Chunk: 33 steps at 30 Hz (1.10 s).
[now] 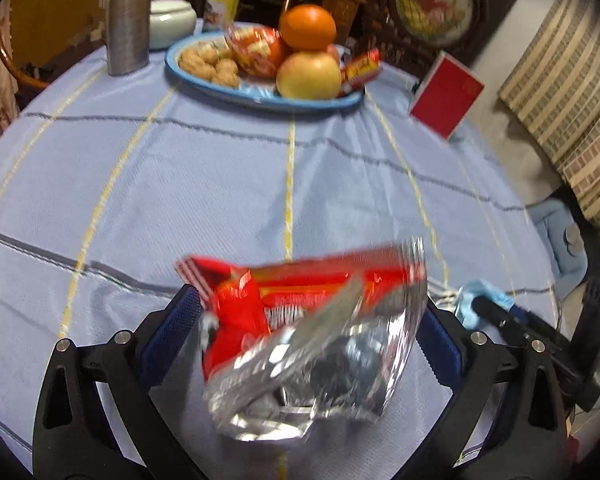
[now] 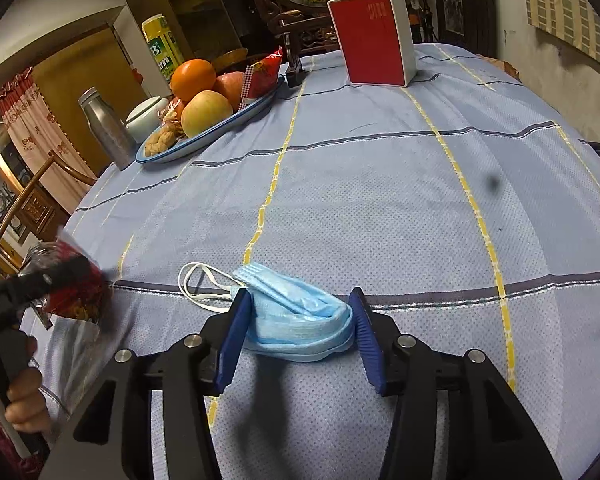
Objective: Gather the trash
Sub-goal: 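Grasp the blue face mask with the right tool, then grasp the red snack bag with the left tool while the right tool holds the mask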
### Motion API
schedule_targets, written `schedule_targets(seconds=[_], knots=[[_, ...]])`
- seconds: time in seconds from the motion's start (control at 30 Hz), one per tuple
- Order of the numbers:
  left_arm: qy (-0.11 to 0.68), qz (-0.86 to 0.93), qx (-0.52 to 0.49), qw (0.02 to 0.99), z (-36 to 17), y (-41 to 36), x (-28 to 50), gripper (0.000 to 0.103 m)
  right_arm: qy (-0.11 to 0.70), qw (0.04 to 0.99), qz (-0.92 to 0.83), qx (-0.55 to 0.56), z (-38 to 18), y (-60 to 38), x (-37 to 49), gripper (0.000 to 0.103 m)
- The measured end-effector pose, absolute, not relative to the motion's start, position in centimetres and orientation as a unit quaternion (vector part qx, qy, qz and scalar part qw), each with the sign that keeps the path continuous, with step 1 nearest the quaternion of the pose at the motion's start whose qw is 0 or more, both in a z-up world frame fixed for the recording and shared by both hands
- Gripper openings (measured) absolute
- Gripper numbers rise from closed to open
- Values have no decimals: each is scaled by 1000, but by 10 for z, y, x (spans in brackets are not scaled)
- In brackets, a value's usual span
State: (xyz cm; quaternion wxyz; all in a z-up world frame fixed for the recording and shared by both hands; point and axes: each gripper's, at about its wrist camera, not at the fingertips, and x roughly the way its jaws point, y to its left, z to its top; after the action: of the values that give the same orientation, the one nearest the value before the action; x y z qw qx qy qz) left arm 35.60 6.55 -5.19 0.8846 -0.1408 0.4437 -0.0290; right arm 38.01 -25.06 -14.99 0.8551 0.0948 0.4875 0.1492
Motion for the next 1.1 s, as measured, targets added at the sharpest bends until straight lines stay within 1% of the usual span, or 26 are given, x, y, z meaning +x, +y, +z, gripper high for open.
schedule_targets(seconds=[0.1, 0.2, 0.37, 0.43, 0.5, 0.57, 0.6, 0.7, 0.83, 0.97, 1.1], knots=[[430, -25, -129, 893, -46, 65, 354, 97, 488, 855, 150, 95, -150, -251, 380, 53], [434, -29, -109, 894, -46, 59, 355, 97, 488, 855, 150, 95, -150, -250, 380, 53], [468, -54, -86, 878, -59, 44, 358, 97, 488, 855, 149, 95, -150, -250, 380, 53], [477, -79, -58, 874, -63, 28, 354, 97, 487, 855, 150, 94, -150, -250, 380, 54], [454, -80, 0, 888, -55, 9, 344, 97, 488, 855, 150, 93, -150, -250, 379, 54], [402, -67, 41, 912, -37, 0, 328, 96, 488, 855, 151, 94, -150, -250, 379, 54], [377, -65, 45, 923, -27, 1, 321, 96, 488, 855, 151, 94, -150, -250, 378, 54], [358, -68, 28, 931, -17, 13, 316, 96, 488, 855, 151, 93, -150, -250, 378, 54], [396, -55, -13, 917, -28, 35, 336, 96, 488, 854, 152, 94, -150, -250, 379, 54], [439, -52, -77, 894, -47, 56, 356, 96, 489, 853, 153, 96, -149, -251, 378, 55], [455, -31, -79, 886, -55, 62, 361, 96, 491, 852, 155, 99, -149, -253, 378, 55]])
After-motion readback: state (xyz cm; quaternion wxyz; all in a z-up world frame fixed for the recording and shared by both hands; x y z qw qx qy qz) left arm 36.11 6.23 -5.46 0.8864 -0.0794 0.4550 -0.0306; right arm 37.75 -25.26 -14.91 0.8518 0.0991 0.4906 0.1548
